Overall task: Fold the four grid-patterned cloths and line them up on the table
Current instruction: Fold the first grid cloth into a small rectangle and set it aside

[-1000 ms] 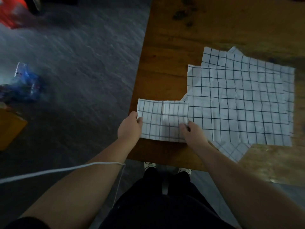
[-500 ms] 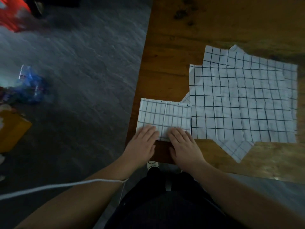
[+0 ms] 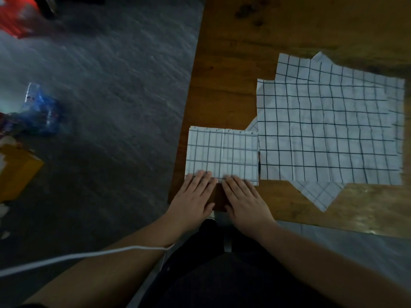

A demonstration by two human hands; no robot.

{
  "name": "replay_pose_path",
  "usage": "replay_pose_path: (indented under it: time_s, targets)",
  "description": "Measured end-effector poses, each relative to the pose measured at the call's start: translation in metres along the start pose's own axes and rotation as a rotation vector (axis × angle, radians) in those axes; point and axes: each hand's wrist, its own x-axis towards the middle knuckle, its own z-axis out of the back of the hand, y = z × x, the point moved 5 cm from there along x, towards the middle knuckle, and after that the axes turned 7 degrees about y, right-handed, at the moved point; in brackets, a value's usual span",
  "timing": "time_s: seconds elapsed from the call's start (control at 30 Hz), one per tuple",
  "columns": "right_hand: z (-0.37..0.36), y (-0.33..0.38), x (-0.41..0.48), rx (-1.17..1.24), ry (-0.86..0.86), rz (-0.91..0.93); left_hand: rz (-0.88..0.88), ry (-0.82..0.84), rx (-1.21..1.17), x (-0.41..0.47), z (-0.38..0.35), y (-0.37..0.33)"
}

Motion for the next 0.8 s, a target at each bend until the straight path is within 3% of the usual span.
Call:
replay_pose_path:
  time_s: [0.37,0.6,0.8]
  targets:
    - [-0.007,-0.021,-0.013,0.023,0.001,-0.094,-0.014,0.017,0.046,-0.008,-0.004,0.022]
    - [-0.007,-0.036,-0.033,0.041,-0.037,-0.21,0.082,-0.005,-0.04,-0.022,0.004,0.03]
    - [0.003,0.008,0.0,0.072,-0.021,-0.046,0.02,0.007,-0.042,0.006,0.002,-0.017]
